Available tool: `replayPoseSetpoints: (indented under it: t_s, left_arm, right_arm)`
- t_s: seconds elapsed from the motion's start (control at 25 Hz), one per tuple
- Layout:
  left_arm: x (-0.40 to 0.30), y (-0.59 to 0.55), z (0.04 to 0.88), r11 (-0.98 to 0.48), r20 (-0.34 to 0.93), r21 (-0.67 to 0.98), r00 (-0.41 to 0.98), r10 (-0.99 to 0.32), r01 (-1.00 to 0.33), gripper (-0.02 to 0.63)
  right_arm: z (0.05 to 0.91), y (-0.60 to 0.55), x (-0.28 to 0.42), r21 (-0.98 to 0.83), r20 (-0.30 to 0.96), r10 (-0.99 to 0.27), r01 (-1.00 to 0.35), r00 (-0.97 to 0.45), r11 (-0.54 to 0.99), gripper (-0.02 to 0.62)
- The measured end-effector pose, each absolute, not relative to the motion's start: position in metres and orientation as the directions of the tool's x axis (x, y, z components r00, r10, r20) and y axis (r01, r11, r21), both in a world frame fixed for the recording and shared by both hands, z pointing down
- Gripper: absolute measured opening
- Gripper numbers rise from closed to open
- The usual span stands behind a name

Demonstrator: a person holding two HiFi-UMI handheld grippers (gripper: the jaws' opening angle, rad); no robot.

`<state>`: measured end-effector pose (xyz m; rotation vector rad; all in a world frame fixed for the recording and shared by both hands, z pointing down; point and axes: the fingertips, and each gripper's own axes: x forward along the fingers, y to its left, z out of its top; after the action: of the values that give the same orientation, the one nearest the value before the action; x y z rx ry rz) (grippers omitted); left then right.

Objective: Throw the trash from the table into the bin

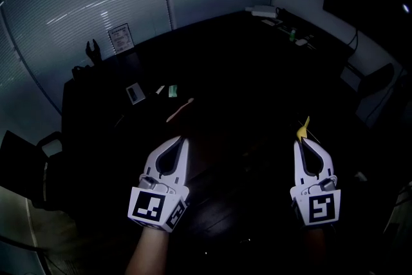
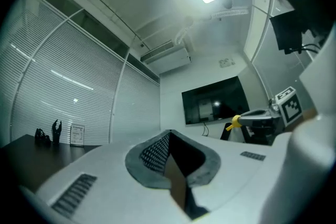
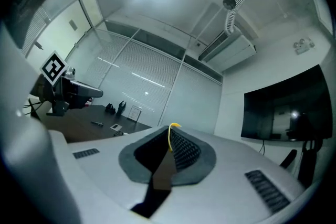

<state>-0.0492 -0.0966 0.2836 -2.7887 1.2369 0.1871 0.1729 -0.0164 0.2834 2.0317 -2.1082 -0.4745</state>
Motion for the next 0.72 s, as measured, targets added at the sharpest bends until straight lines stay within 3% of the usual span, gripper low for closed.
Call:
replayPoseSetpoints:
  t_s: [0.4, 0.72]
  left_arm:
    - [0.037, -0.068, 0.282, -0.667, -0.162, -0.028, 0.662, -0.732, -0.745, 0.0]
    - [0.095, -0.048, 0.294, -0.597, -0.146, -0.02, 0.593, -0.792, -0.802, 0.0]
  right_arm:
    - [0.311, 0.018, 0.261, 0.343, -0.033, -0.998, -0.938, -0.057, 0.042, 0.015]
    - [0.359, 0.025, 0.333, 0.305, 0.103, -0.977, -0.929, -0.188, 0.211, 0.015]
